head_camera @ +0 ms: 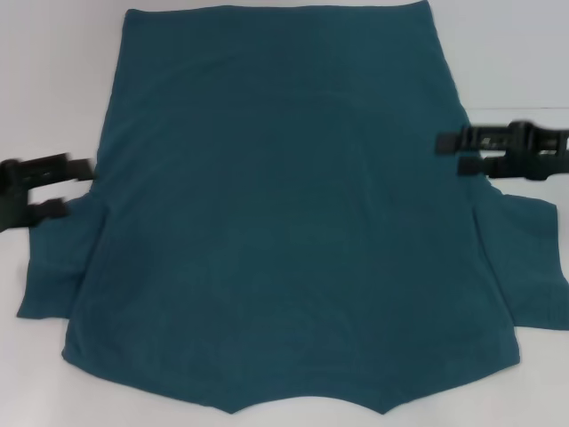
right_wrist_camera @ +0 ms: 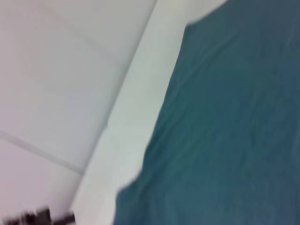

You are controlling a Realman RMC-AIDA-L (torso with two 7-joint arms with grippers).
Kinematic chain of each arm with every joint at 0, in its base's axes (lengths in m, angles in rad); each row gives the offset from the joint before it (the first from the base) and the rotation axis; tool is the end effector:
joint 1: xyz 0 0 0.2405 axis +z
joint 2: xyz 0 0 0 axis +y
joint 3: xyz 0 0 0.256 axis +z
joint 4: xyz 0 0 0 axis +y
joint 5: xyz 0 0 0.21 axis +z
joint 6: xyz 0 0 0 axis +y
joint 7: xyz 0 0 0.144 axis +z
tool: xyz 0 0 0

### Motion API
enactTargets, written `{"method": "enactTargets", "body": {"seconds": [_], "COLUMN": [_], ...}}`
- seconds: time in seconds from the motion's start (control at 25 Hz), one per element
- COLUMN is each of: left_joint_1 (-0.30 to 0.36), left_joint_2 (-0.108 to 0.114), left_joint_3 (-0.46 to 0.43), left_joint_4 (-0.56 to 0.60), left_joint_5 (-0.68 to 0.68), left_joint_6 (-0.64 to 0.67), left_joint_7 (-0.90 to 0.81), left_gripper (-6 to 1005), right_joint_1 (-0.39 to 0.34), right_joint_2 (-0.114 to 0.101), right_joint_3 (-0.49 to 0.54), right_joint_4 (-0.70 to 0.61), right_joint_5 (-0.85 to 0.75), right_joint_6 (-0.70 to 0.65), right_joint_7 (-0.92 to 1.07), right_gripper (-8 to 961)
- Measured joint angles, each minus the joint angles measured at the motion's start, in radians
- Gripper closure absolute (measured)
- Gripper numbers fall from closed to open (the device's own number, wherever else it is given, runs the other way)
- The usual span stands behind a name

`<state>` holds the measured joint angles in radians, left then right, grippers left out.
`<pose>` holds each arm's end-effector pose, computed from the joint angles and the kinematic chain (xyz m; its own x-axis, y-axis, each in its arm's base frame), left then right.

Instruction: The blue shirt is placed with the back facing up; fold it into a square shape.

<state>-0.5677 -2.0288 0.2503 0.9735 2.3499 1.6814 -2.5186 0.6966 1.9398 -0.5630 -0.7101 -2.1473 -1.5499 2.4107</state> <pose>-0.3003 0.3391 0.1100 -0.0299 0.8177 0.5749 0.9876 -0.0647 0.1433 0.2434 0.3919 0.0740 0.2027 -0.8547 -0.4779 -0.9414 -0.3045 0.1453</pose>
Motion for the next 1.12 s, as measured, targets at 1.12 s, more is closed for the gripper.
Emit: {"method": "enactTargets", "body": {"seconds": [1.12], "left_joint_1": [0.085], "left_joint_2": [-0.011], "left_joint_3": [-0.048], "left_joint_4": [-0.19], "left_joint_5": [0.032], "left_joint_6": [-0.341], "left_joint_7": [0.14], "left_gripper": [162], "right_joint_1": [0.023], "right_joint_2": [-0.058], "right_joint_3": [0.005], "right_joint_4": [0.113], "right_joint_5": [0.041], "right_joint_6": [0.105], "right_joint_7": [0.027], "right_gripper": [72]}}
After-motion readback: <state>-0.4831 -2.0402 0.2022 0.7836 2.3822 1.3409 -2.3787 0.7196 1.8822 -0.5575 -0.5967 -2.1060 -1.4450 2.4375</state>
